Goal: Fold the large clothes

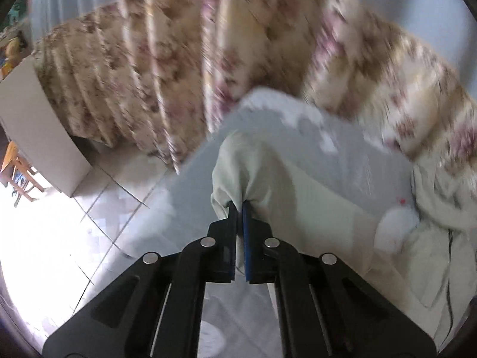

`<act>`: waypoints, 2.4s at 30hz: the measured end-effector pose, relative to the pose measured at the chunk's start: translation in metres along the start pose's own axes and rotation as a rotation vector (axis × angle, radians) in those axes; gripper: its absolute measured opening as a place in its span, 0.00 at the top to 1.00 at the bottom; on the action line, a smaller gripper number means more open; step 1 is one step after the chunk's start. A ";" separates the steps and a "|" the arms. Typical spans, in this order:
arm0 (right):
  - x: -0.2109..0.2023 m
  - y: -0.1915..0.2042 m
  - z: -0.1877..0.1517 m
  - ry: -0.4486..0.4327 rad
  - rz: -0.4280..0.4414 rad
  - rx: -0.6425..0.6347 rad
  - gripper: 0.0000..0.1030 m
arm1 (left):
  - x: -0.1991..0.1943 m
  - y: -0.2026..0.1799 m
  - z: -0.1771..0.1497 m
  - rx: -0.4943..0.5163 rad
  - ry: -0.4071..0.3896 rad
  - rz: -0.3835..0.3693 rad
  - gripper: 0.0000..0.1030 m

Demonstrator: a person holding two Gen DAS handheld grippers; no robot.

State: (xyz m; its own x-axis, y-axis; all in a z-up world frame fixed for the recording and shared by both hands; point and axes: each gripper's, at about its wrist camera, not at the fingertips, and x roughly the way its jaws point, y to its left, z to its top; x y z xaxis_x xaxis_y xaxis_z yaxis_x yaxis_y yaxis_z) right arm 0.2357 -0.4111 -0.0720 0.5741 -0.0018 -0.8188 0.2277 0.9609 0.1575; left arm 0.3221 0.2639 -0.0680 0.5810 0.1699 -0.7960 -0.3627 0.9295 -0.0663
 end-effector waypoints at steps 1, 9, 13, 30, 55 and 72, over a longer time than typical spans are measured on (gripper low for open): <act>0.001 -0.004 -0.005 0.023 0.038 0.014 0.58 | -0.002 0.004 0.004 -0.001 -0.007 0.008 0.99; -0.007 -0.014 -0.085 0.155 0.120 0.025 0.45 | -0.002 0.017 0.010 -0.003 -0.035 0.068 0.99; -0.021 0.014 -0.104 0.164 0.121 -0.056 0.90 | -0.008 0.023 0.011 -0.021 -0.058 0.087 1.00; -0.095 -0.077 -0.107 -0.015 -0.025 0.177 0.45 | -0.082 -0.037 -0.022 0.141 -0.178 0.095 1.00; -0.036 -0.046 0.019 -0.108 -0.024 0.012 0.25 | -0.197 -0.297 -0.154 0.644 -0.048 -0.490 0.03; 0.083 0.149 0.060 0.129 0.218 -0.113 0.25 | -0.023 -0.184 -0.101 0.422 -0.007 -0.057 0.03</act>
State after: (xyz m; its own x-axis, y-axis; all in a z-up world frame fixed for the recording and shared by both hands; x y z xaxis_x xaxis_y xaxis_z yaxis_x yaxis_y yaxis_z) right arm 0.3644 -0.2844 -0.0829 0.4929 0.2372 -0.8371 0.0158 0.9595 0.2812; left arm 0.3020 0.0560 -0.0982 0.5970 0.1148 -0.7940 -0.0002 0.9897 0.1430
